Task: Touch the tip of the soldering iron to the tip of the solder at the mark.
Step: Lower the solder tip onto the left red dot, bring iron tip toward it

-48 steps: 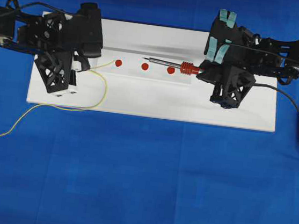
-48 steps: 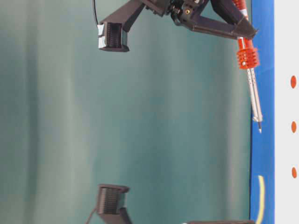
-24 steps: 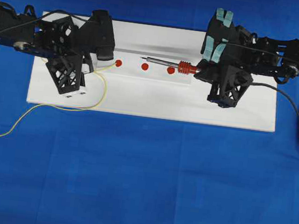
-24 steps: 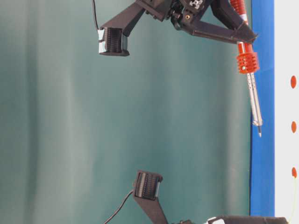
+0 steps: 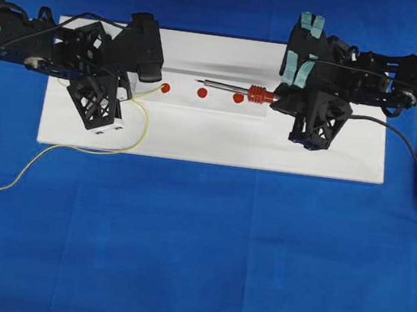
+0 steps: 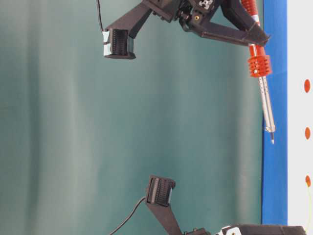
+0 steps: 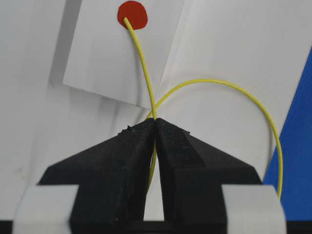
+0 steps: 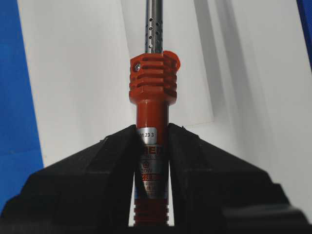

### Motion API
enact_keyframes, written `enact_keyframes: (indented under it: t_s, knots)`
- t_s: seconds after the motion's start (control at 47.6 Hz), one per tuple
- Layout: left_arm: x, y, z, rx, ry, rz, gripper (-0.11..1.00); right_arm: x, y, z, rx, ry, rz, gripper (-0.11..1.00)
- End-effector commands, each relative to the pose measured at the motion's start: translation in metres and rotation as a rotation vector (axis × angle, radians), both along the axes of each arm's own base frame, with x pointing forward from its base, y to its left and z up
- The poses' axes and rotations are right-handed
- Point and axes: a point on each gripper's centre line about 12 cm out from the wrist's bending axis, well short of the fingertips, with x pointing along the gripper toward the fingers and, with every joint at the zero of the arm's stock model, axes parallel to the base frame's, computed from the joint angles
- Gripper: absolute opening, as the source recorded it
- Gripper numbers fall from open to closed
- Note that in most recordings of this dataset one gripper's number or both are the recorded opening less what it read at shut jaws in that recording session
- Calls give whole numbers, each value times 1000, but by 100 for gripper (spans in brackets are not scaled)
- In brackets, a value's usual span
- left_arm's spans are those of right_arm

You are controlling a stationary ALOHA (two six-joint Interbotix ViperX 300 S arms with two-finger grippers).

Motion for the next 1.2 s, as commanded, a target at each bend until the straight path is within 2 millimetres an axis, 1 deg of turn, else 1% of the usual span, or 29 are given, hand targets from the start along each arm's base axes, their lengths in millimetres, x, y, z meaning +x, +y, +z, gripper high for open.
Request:
enact_keyframes:
  t_s: [0.0, 0.168, 0.399, 0.609, 0.735, 1.176]
  knots:
    - [5, 2, 8, 6, -29, 2, 3, 10, -1, 13, -12, -40, 6, 6]
    - [5, 1, 8, 5, -26, 0, 3, 22, -3, 13, -9, -27, 13, 6]
    - [5, 1, 8, 6, -24, -2, 3, 42, -5, 4, -6, 22, 30, 6]
    - [6, 1, 9, 9, -26, -6, 3, 59, -1, -4, -8, 46, 57, 6]
    - [6, 1, 9, 9, -26, -6, 3, 62, -1, -6, -8, 54, 61, 6]
    - [6, -1, 9, 8, -27, -10, 3, 64, -4, -10, -22, 65, 65, 6]
